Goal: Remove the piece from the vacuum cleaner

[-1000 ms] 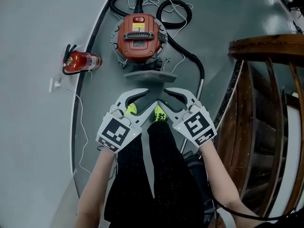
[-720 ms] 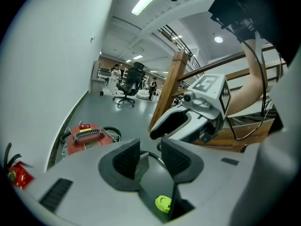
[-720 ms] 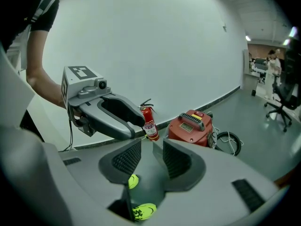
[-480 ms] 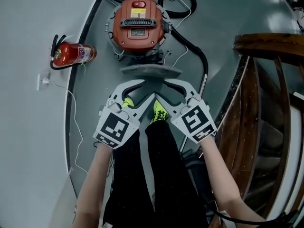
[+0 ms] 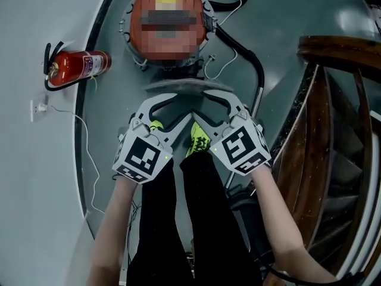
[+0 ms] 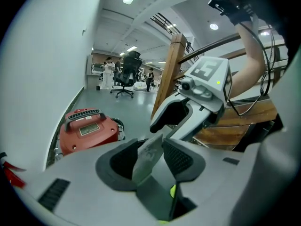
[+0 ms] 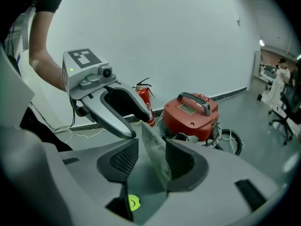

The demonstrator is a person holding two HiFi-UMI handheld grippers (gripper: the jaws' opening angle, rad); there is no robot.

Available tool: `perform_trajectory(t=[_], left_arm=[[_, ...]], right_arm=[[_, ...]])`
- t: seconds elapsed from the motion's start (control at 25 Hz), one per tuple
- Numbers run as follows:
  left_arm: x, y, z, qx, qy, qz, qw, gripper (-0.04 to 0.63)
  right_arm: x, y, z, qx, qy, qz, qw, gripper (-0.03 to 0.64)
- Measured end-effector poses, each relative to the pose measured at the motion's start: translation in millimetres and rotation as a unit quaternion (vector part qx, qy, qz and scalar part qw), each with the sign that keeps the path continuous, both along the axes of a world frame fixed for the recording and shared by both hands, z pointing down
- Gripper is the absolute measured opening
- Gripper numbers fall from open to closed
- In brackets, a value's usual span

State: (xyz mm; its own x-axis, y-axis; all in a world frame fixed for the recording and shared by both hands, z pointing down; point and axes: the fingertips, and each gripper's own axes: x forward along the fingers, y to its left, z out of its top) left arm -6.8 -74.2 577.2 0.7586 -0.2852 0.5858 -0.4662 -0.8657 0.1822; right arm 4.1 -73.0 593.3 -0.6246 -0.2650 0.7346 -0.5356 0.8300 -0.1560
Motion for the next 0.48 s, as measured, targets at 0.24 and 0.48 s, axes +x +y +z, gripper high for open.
perform_trajectory(t=[0.24, 0.48], left_arm=[[2, -13, 26, -0.001, -0.028, 0.019, 0.9994, 0.215], [1, -25, 47, -0.003, -0.050, 0.031, 0.9983, 0.229]], right_arm=[[7, -12, 23, -0.005, 0.029, -0.006, 1.000, 0.218], [10, -21, 43, -0.003, 0.061, -0.020, 0.998, 0.238]])
